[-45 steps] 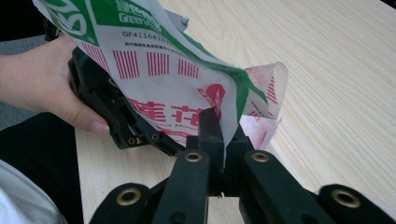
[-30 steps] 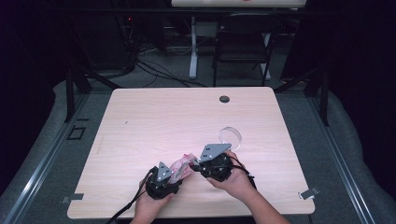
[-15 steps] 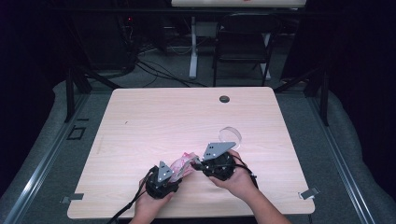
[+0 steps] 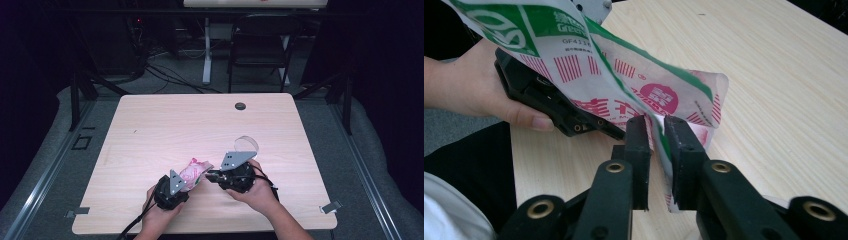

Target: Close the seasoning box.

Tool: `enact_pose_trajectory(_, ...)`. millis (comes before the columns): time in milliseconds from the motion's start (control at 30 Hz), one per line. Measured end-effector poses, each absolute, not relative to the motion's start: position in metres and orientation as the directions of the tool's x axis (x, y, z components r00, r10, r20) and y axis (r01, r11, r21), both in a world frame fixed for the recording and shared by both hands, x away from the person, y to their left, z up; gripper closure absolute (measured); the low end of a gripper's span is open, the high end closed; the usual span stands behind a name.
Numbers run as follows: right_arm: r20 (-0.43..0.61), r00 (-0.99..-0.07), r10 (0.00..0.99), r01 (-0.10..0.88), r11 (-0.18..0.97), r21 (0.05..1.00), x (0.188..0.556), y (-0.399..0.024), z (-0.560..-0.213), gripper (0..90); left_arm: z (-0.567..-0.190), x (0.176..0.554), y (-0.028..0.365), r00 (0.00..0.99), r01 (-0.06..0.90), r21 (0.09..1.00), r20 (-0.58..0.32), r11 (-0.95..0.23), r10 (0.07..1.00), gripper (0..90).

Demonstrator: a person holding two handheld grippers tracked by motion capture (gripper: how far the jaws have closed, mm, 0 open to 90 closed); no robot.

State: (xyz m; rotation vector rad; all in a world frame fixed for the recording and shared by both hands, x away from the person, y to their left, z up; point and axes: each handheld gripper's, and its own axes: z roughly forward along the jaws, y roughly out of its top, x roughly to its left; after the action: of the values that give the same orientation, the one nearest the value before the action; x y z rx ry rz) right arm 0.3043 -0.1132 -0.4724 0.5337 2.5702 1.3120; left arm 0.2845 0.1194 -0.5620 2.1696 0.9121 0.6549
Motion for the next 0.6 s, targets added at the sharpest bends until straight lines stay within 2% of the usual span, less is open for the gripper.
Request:
enact_pose_trajectory(267, -0.05, -0.904, 0.426, 0.207, 0.536, 0.818, 0.306, -0.122, -0.464, 68.0, -0.551, 0.289, 0.12, 0.607, 0.38, 0.753, 0.236, -0.537, 0.759, 55.9)
enact_pose_trajectory(600, -0.058, -0.896, 0.439, 0.209, 0.535, 0.818, 0.307, -0.128, -0.458, 66.1, -0.549, 0.293, 0.116, 0.609, 0.378, 0.752, 0.236, -0.539, 0.757, 56.2)
